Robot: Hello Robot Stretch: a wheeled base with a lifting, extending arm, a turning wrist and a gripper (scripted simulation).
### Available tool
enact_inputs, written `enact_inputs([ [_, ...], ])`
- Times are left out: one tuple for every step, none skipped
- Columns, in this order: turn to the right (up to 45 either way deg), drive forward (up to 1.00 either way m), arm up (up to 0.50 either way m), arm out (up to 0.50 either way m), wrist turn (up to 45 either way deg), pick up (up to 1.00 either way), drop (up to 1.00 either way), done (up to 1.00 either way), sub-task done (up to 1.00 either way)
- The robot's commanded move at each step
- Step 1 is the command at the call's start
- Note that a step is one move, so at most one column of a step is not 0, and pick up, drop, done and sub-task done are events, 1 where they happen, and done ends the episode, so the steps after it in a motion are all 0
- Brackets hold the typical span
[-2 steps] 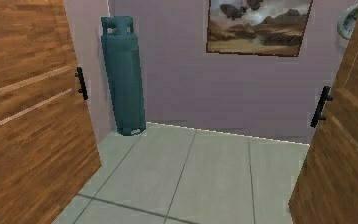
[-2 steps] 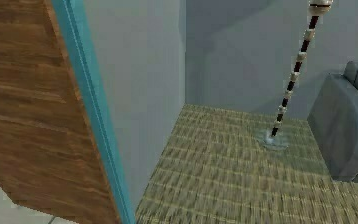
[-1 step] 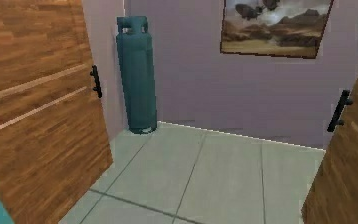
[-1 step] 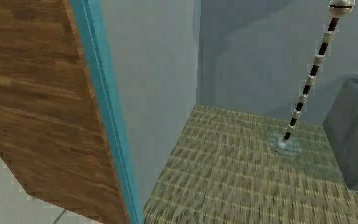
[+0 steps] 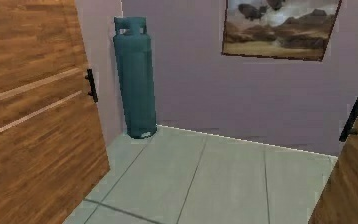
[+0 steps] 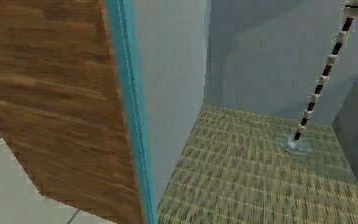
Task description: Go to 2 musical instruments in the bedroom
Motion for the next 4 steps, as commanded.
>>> enact_inputs([
  [24.0,0.00,0.00,0.00,0.0,0.00,0.00,0.00,0.00],
  [0.0,1.00,0.00,0.00,0.0,0.00,0.00,0.00,0.00],
  [3.0,0.00,0.00,0.00,0.0,0.00,0.00,0.00,0.00],
  [0.0,0.55,0.00,0.00,0.0,0.00,0.00,0.00,0.00],
])
